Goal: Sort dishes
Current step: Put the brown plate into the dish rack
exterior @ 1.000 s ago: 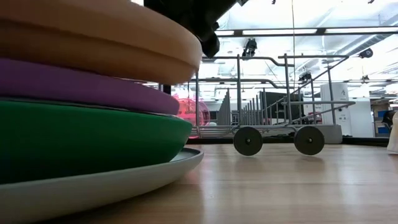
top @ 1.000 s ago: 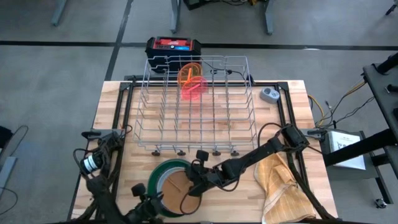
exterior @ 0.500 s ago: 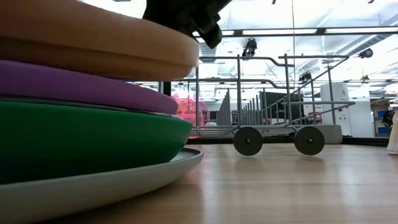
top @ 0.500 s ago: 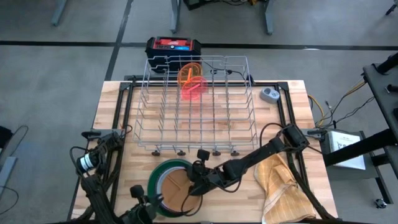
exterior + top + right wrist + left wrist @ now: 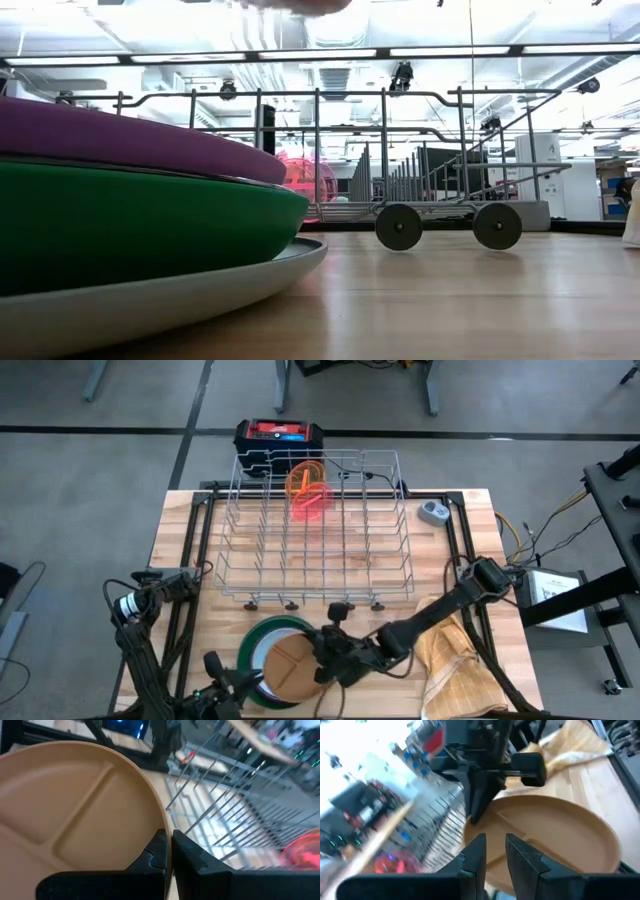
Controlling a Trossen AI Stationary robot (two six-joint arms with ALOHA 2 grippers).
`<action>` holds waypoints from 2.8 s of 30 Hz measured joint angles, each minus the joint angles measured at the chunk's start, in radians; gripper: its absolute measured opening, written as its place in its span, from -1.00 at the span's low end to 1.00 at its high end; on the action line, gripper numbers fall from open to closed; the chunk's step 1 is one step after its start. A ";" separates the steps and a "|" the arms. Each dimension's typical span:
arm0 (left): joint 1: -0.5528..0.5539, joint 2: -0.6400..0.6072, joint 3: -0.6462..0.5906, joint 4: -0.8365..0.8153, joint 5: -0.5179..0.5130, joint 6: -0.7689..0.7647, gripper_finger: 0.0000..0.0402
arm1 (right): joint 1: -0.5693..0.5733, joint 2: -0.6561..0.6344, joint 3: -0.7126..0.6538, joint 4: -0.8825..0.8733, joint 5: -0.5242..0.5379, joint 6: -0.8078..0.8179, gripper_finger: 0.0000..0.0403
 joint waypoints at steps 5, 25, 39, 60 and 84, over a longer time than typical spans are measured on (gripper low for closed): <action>-0.004 -0.071 -0.033 -0.001 -0.104 0.092 -0.69 | 0.023 -0.058 0.001 -0.109 0.090 -0.043 -1.00; 0.008 -0.203 -0.050 0.000 -0.148 0.337 -0.69 | -0.099 -0.450 0.001 -0.356 0.234 -0.382 -1.00; 0.014 -0.245 -0.227 0.000 -0.150 0.335 -0.69 | -0.549 -0.558 -0.050 -0.023 -0.291 -0.933 -1.00; 0.016 -0.575 -0.623 0.003 -0.130 -0.026 -0.69 | -0.781 -0.257 -0.317 0.627 -0.250 -1.089 -1.00; 0.016 -0.579 -0.626 0.030 -0.130 -0.005 -0.69 | -0.813 -0.154 -0.319 0.646 -0.342 -1.244 -1.00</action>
